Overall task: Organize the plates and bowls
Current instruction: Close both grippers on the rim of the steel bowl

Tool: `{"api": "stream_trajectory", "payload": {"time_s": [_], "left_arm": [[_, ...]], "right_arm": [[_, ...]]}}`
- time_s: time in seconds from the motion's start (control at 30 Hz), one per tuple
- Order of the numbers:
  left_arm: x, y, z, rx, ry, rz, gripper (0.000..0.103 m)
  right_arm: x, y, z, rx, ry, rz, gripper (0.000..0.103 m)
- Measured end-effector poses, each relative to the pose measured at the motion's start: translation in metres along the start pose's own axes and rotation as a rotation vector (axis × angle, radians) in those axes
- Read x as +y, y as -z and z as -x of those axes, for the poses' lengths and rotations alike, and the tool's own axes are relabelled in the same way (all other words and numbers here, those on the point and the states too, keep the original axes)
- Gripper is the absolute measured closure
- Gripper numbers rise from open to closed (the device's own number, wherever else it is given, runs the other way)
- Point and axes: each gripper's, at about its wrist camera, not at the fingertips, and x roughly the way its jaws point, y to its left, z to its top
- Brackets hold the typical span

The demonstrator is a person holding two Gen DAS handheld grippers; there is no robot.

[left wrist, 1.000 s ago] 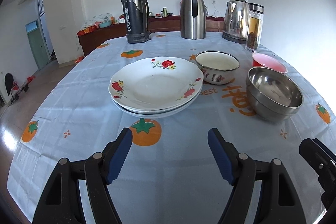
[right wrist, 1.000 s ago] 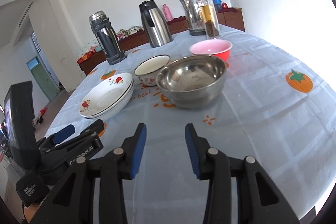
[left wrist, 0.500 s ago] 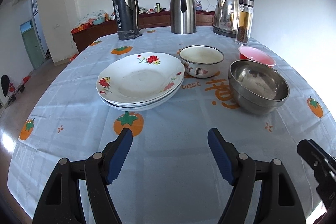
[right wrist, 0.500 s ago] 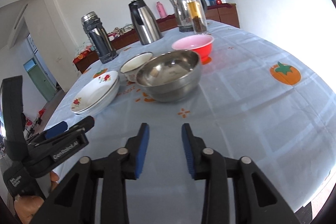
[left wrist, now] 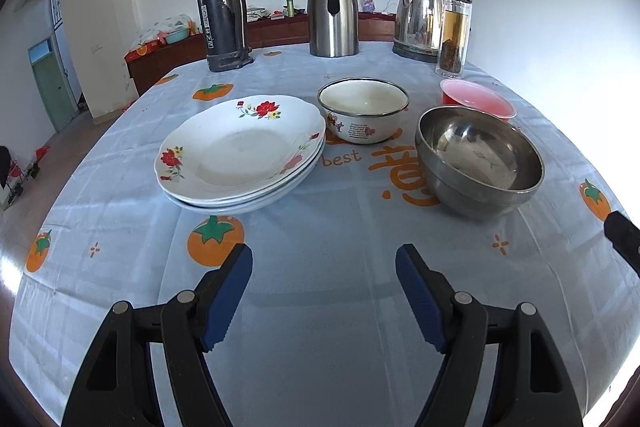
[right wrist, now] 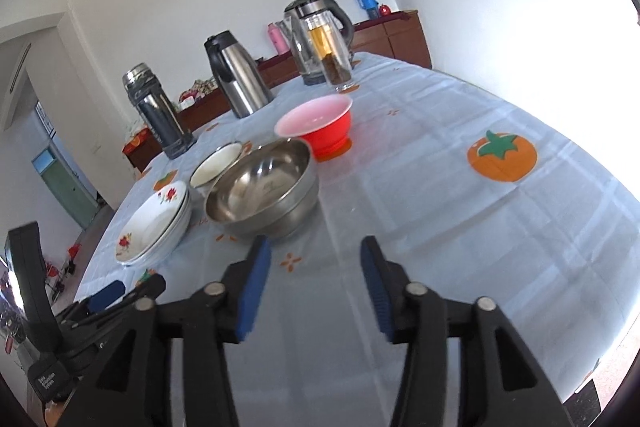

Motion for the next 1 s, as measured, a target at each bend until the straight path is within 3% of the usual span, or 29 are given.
{"api": "stream_trajectory", "payload": {"time_s": [0.4, 0.63, 1.0], "left_arm": [[-0.011, -0.030, -0.006, -0.026, 0.004, 0.003, 0.027], [-0.014, -0.044, -0.018, -0.025, 0.019, 0.012, 0.027], [-0.014, -0.068, -0.034, -0.017, 0.054, 0.061, 0.027]], "right_arm": [[0.006, -0.029, -0.014, -0.018, -0.035, 0.029, 0.049], [0.006, -0.040, -0.034, 0.023, -0.064, 0.026, 0.049], [0.004, -0.050, -0.057, 0.024, -0.001, 0.058, 0.049]]}}
